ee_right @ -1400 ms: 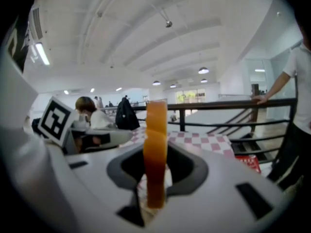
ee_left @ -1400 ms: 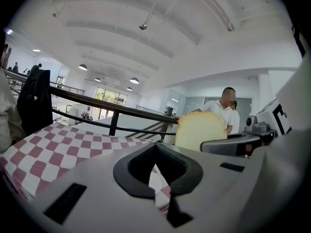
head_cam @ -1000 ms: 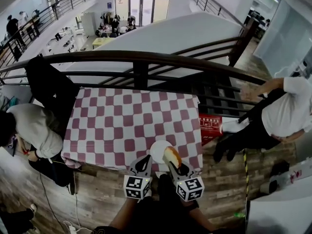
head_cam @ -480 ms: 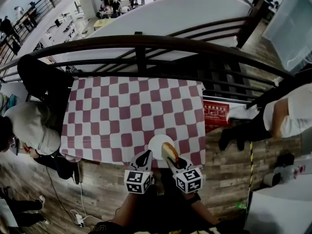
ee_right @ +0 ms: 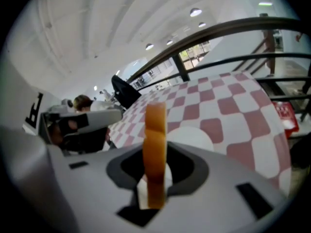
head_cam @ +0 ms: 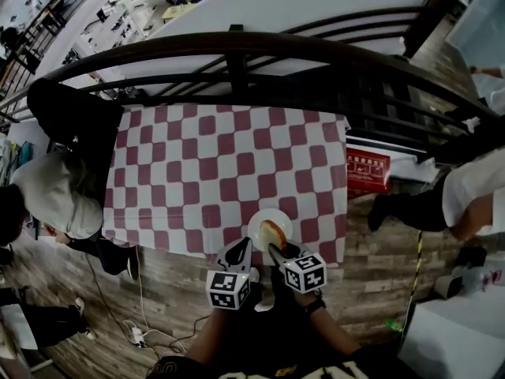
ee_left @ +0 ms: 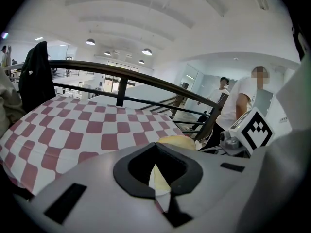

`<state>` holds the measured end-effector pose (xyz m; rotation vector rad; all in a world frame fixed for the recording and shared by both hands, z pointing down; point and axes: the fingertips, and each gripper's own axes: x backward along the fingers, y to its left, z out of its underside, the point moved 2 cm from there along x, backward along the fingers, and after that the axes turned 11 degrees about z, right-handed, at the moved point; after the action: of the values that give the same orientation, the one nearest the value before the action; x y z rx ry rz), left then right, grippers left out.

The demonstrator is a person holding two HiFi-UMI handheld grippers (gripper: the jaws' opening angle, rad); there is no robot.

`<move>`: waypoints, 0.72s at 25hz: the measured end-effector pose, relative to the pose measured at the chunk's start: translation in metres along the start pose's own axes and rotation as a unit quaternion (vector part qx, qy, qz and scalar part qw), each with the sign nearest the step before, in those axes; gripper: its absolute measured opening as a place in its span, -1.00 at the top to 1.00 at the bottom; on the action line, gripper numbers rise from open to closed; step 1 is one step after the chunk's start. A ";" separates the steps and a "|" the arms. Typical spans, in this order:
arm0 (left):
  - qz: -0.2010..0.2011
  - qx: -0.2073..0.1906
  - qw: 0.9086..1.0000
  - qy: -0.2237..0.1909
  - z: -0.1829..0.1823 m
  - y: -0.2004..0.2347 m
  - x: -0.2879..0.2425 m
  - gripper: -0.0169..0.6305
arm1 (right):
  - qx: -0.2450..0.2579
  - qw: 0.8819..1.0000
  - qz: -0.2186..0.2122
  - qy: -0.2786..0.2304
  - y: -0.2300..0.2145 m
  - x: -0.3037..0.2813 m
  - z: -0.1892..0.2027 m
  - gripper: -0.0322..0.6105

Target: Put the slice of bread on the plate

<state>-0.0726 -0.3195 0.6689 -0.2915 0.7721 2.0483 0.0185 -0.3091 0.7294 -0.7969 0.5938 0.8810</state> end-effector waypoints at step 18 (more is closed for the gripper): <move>-0.059 0.039 0.997 0.003 0.014 0.029 0.022 0.89 | -0.060 0.992 -0.052 0.096 -0.014 -0.072 0.005 0.52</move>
<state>-0.1082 -0.3077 0.6808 -0.2920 0.8174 1.9030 -0.0058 -0.3420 0.7899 -1.0200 0.6668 0.7541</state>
